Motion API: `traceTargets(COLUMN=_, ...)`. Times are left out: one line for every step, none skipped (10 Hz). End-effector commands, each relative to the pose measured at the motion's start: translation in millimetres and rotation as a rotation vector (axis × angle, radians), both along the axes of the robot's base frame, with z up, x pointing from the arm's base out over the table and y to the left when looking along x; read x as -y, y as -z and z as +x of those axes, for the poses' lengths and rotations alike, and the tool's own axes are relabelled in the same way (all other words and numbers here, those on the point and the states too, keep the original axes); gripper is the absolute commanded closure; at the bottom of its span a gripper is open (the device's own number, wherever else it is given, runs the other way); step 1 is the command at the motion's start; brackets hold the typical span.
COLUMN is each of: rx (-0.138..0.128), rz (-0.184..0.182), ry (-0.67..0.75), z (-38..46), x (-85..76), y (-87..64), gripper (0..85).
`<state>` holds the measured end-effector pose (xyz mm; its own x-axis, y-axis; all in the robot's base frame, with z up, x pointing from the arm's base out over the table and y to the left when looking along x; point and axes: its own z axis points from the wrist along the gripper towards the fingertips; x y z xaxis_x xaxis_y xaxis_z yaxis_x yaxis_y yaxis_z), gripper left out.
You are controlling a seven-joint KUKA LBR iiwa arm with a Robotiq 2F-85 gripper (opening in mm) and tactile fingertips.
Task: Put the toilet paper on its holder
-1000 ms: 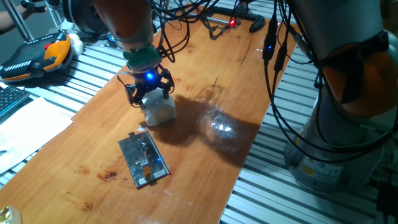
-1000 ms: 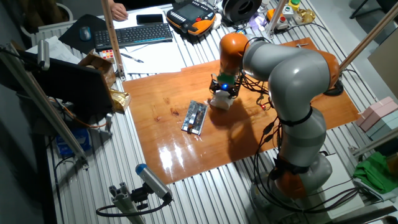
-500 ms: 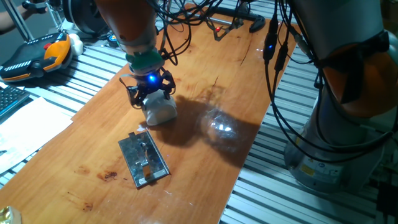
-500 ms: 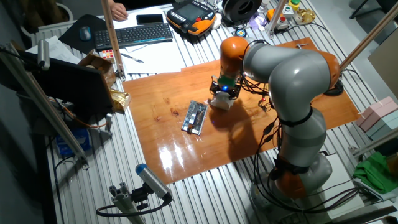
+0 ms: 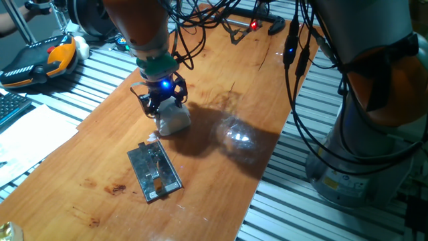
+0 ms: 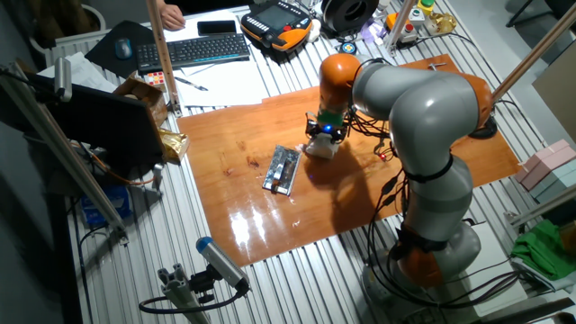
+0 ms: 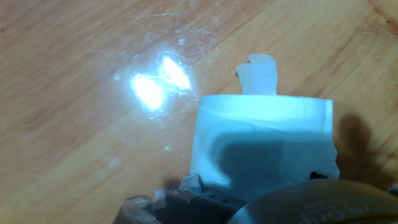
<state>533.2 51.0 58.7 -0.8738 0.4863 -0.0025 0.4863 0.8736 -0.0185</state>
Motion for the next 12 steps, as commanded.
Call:
traceTargets(rx=-0.004, rz=0.007, ry=-0.010, z=-0.3, x=0.4, y=-0.5, gripper=57.0)
traceTargets(rx=-0.015, rz=0.012, ry=-0.023, z=0.2, x=0.9, y=-3.4, gripper=60.7)
traceTargets(rx=-0.025, rz=0.019, ry=-0.034, z=1.2, x=1.8, y=-7.1, gripper=64.0)
traceTargets(rx=-0.031, rz=0.021, ry=-0.037, z=2.2, x=1.4, y=-10.9, gripper=65.7)
traceTargets(rx=-0.031, rz=0.023, ry=-0.037, z=2.8, x=0.0, y=-13.4, gripper=65.7)
traceTargets(rx=-0.031, rz=0.021, ry=-0.037, z=3.5, x=-1.8, y=-15.1, gripper=66.3)
traceTargets(rx=-0.031, rz=0.021, ry=-0.034, z=4.7, x=-4.1, y=-17.2, gripper=67.0)
traceTargets(rx=-0.031, rz=0.016, ry=-0.033, z=6.1, x=-6.0, y=-19.5, gripper=68.3)
traceTargets(rx=-0.031, rz=0.018, ry=-0.036, z=8.0, x=-6.9, y=-22.6, gripper=69.7)
traceTargets(rx=-0.033, rz=0.035, ry=-0.027, z=11.4, x=-7.9, y=-27.5, gripper=70.7)
traceTargets(rx=-0.034, rz=0.050, ry=-0.012, z=16.5, x=-9.9, y=-34.4, gripper=71.7)
traceTargets(rx=-0.033, rz=0.061, ry=0.013, z=22.0, x=-13.6, y=-41.9, gripper=72.0)
